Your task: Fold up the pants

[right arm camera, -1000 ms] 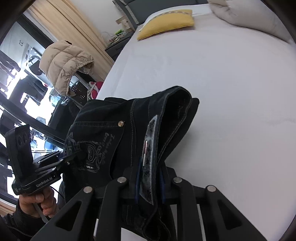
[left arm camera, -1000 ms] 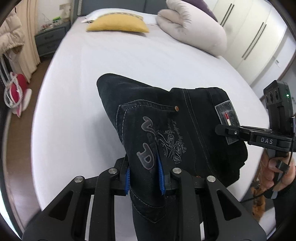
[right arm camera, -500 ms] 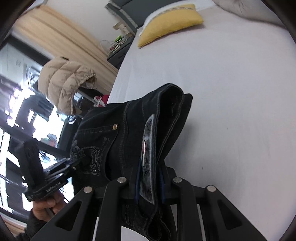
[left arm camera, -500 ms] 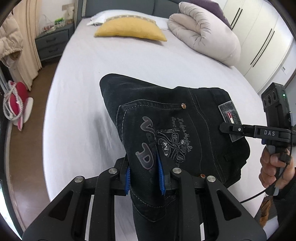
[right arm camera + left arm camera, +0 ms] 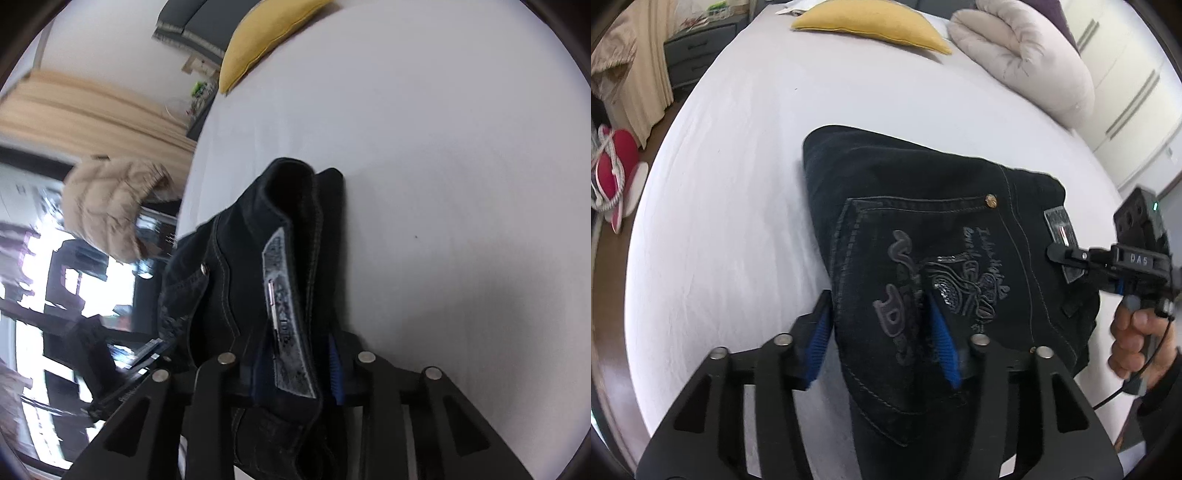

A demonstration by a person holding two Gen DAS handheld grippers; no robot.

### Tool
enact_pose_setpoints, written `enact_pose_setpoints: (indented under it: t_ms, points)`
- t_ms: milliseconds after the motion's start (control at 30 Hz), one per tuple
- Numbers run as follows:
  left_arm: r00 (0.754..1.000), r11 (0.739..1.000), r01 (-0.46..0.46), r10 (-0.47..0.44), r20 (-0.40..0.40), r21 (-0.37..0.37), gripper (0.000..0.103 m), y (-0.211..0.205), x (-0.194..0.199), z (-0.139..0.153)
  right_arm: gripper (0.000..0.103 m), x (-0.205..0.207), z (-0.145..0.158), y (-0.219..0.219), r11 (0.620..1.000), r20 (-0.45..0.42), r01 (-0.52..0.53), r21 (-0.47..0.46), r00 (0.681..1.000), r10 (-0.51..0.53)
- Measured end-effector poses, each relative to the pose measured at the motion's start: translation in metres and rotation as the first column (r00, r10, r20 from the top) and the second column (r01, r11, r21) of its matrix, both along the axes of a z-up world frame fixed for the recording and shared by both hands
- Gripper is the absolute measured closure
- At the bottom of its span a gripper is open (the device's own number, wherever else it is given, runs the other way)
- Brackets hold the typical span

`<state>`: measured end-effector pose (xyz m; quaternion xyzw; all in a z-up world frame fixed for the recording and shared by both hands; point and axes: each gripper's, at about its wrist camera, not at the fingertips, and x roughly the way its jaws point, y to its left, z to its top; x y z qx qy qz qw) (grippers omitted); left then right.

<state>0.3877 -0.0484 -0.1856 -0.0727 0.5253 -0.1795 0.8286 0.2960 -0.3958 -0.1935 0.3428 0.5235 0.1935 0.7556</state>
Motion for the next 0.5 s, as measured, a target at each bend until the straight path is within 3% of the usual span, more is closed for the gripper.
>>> enact_pose_setpoints:
  t_ms: [167, 300, 433, 500]
  points:
    - [0.999, 1.0, -0.026, 0.026, 0.024, -0.012, 0.051, 0.007, -0.014, 0.004, 0.06, -0.006, 0.004, 0.003, 1.0, 0.037, 0.019, 0.013, 0.999, -0.019]
    - [0.995, 0.998, -0.061, 0.059, 0.083, 0.022, 0.051, 0.01, -0.04, 0.021, 0.035, -0.019, 0.02, -0.003, 0.995, 0.09, 0.092, -0.032, 0.992, -0.088]
    - [0.978, 0.992, -0.111, 0.099, 0.185, 0.055, 0.05, 0.013, -0.072, 0.056, 0.035, -0.04, 0.043, -0.014, 0.983, 0.134, 0.16, -0.087, 0.98, -0.148]
    - [0.955, 0.984, -0.141, 0.107, 0.278, 0.105, 0.041, 0.012, -0.099, 0.082, 0.034, -0.056, 0.061, -0.016, 0.976, 0.178, 0.179, -0.128, 0.972, -0.155]
